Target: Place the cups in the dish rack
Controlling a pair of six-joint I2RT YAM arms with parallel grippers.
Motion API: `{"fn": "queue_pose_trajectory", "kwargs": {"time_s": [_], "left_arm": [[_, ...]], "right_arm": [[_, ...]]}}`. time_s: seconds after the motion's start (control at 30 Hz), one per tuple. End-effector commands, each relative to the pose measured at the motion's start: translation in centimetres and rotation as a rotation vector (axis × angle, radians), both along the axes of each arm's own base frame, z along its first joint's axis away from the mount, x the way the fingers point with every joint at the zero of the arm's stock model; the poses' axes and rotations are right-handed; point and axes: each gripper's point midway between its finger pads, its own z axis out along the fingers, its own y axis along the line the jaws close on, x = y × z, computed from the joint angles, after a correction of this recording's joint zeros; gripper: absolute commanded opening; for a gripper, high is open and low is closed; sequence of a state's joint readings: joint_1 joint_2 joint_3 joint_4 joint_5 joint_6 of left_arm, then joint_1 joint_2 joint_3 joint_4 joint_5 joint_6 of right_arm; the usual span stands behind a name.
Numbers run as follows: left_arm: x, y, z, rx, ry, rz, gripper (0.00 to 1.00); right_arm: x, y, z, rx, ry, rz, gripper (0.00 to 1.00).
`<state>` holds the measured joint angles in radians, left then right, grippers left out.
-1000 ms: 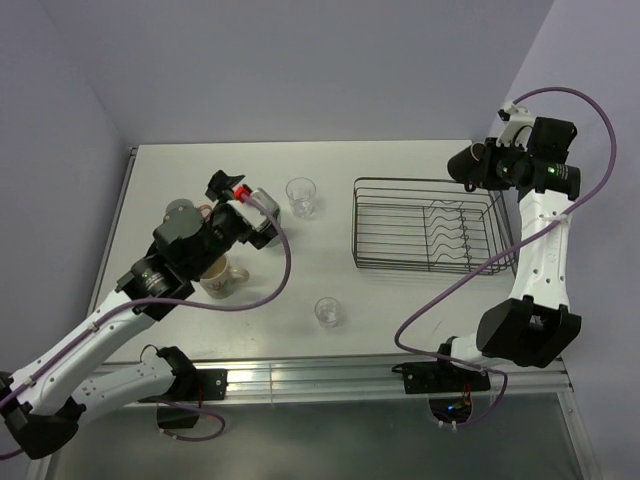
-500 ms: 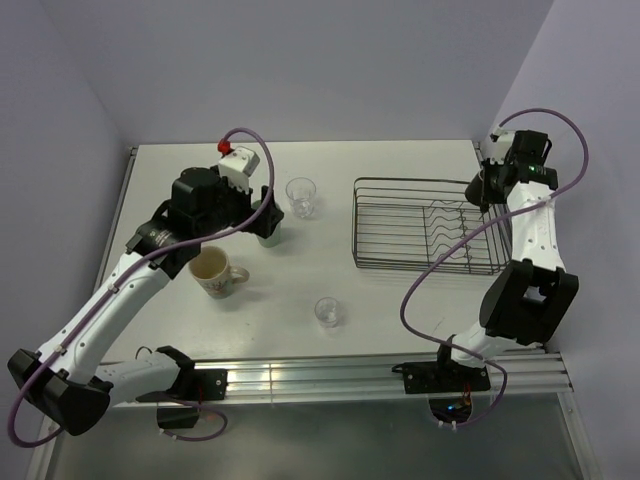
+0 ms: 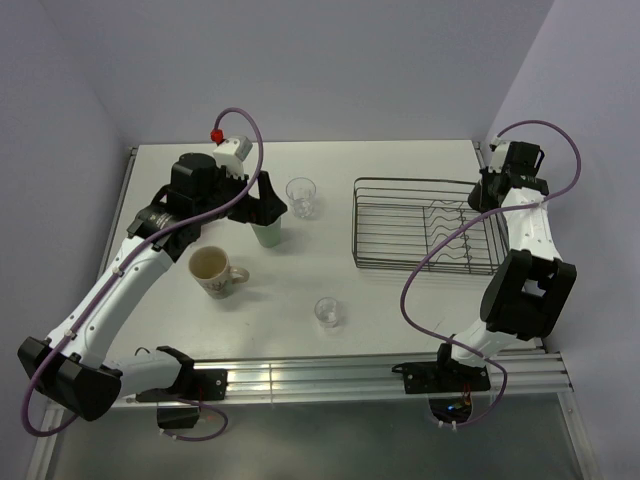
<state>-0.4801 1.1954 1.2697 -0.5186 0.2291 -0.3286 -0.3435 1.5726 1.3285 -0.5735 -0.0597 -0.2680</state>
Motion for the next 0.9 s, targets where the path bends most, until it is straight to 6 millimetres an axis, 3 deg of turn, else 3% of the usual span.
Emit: {"fn": "queue_pose_trajectory", "kwargs": {"time_s": [0.0, 0.5, 0.87], "left_arm": [[0.3, -0.4, 3.4, -0.064, -0.038, -0.01, 0.99], [0.6, -0.7, 2.9, -0.069, -0.02, -0.026, 0.99], [0.9, -0.8, 2.4, -0.063, -0.013, -0.03, 0.99]], "right_arm": [[1.4, -1.5, 1.0, -0.04, -0.088, -0.035, 0.0], [1.8, -3.0, -2.2, -0.025, -0.072, -0.078, 0.0], [1.6, -2.6, -4.2, -0.001, -0.058, -0.078, 0.0]]}}
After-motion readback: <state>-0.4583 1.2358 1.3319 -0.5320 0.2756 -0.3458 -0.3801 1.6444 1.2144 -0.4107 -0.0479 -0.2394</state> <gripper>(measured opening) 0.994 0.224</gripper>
